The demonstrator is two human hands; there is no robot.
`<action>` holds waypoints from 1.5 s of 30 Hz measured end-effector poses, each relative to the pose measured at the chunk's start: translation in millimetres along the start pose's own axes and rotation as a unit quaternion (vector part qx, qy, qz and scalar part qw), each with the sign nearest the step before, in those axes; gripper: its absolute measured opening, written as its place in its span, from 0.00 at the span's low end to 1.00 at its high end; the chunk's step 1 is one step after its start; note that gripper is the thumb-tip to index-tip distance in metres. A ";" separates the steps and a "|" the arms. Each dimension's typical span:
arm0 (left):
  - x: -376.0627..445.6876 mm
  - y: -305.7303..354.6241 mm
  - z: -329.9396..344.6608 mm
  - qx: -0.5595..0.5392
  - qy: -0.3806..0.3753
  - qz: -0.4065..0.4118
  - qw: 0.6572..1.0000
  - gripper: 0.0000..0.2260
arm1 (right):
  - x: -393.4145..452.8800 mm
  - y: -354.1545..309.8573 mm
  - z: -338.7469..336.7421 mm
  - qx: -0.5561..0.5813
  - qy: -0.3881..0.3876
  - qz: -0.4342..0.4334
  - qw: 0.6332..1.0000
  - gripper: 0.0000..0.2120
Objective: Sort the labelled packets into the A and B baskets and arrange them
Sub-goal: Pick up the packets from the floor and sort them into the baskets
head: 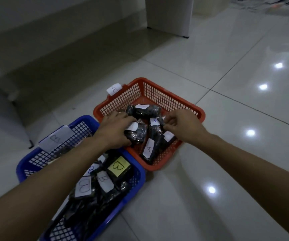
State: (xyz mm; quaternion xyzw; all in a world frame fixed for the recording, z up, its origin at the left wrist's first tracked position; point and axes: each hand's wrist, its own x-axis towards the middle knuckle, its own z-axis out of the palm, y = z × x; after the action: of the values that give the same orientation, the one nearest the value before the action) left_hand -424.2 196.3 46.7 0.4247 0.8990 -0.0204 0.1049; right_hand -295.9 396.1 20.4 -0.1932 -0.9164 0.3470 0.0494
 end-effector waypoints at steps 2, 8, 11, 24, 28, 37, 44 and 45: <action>7.4 9.4 0.0 0.020 0.015 0.009 1.000 0.34 | -8.6 12.0 -15.1 0.014 0.034 0.004 0.999 0.06; 26.8 33.7 11.0 0.102 -0.036 -0.029 0.994 0.35 | -40.5 53.5 -44.7 0.011 0.088 0.030 0.996 0.06; 33.2 44.2 7.8 0.089 -0.096 -0.025 0.991 0.39 | -53.6 66.5 -51.4 0.015 0.114 0.043 0.992 0.07; 74.5 324.6 27.8 -0.143 -0.020 0.359 0.922 0.30 | -216.8 193.5 -129.2 0.019 0.296 0.245 0.923 0.07; 75.3 413.8 78.9 -0.117 -0.101 0.405 0.901 0.40 | -304.4 235.6 -141.4 -0.013 0.326 0.358 0.875 0.11; 77.0 481.5 134.4 -0.129 -0.066 0.444 0.884 0.30 | -374.9 265.2 -121.8 -0.037 0.259 0.460 0.848 0.22; 87.2 477.0 127.8 -0.212 -0.057 0.457 0.862 0.33 | -361.9 258.0 -142.8 0.025 0.096 0.491 0.865 0.42; 82.5 473.8 127.9 -0.217 -0.062 0.466 0.855 0.32 | -363.0 254.6 -142.5 0.021 0.034 0.499 0.866 0.47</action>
State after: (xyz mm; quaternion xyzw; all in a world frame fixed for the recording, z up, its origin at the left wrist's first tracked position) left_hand -89.4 545.3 -70.4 0.7582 0.5690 0.2004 0.2472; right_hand 151.6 517.2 -23.0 -0.6351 -0.6883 0.3375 -0.0951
